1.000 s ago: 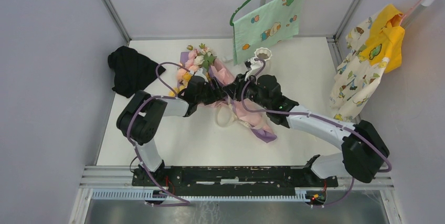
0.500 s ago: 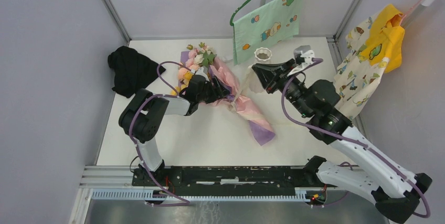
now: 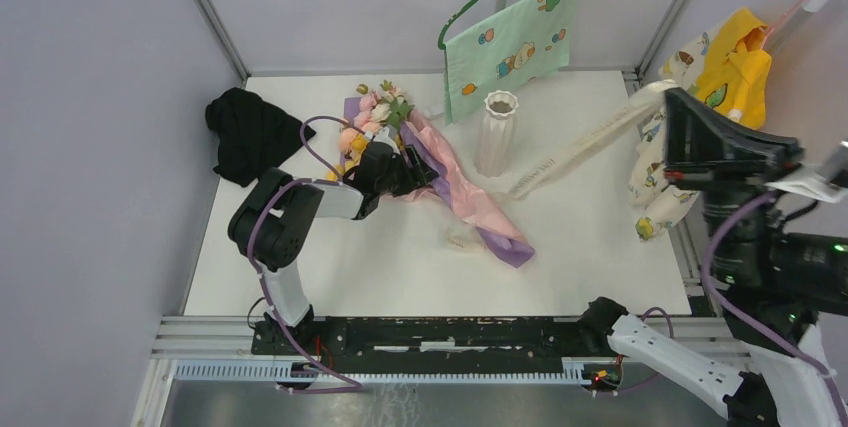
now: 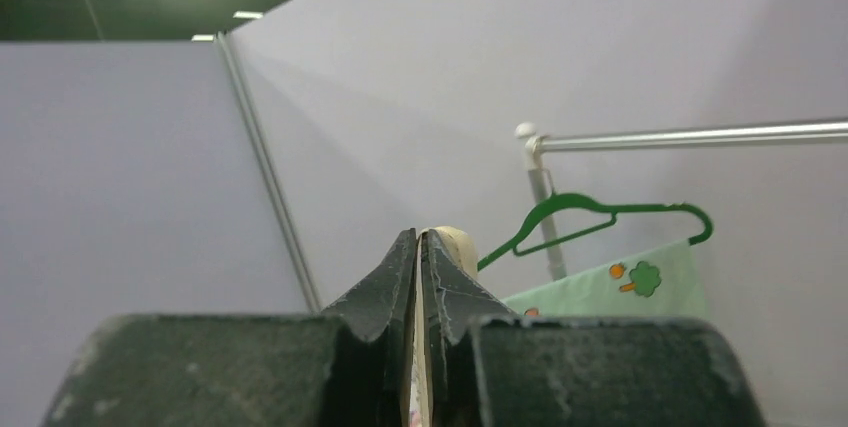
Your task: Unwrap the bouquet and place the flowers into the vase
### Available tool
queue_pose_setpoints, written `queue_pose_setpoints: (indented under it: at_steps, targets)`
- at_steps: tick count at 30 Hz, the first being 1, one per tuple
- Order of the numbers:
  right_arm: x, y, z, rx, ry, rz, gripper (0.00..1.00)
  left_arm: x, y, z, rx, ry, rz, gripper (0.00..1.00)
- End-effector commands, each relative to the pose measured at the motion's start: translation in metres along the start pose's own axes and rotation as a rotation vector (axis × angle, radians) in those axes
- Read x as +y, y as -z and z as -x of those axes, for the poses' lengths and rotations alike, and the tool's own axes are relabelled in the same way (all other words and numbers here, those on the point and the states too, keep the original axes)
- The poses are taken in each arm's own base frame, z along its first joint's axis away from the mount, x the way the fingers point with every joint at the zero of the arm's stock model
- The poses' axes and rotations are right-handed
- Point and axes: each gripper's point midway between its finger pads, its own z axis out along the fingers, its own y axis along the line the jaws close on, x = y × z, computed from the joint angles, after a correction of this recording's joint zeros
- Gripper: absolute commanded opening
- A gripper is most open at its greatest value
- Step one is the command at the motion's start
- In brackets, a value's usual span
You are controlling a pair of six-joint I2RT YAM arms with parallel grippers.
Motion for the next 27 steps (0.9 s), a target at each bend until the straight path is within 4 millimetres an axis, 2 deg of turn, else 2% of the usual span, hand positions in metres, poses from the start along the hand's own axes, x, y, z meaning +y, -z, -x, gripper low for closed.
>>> queue_pose_setpoints:
  at_steps: [1, 6, 8, 11, 15, 21, 25, 27]
  targets:
    - [-0.029, 0.015, 0.041, -0.055, 0.078, -0.126, 0.08, 0.069, 0.008, -0.062, 0.182, 0.019, 0.239, 0.76]
    - [-0.05, 0.037, 0.098, -0.14, 0.118, -0.212, 0.05, 0.069, 0.007, -0.062, 0.185, 0.017, 0.241, 0.76]
    - [-0.06, 0.043, 0.106, -0.132, 0.135, -0.268, 0.05, 0.068, 0.007, -0.061, 0.185, 0.016, 0.237, 0.76]
    - [-0.072, 0.043, 0.095, -0.082, 0.17, -0.339, 0.06, 0.067, 0.007, -0.061, 0.187, 0.017, 0.234, 0.76]
    - [-0.071, 0.019, 0.052, 0.075, 0.248, -0.367, 0.07, 0.065, 0.007, -0.06, 0.188, 0.017, 0.228, 0.76]
    - [-0.062, -0.025, -0.046, 0.32, 0.346, -0.382, 0.1, 0.053, 0.016, -0.051, 0.169, 0.008, 0.207, 0.76]
    - [-0.058, -0.043, -0.107, 0.442, 0.384, -0.385, 0.1, 0.039, 0.027, -0.035, 0.138, -0.009, 0.196, 0.76]
    - [-0.06, -0.047, -0.131, 0.482, 0.387, -0.411, 0.1, 0.033, 0.034, -0.029, 0.124, -0.018, 0.193, 0.76]
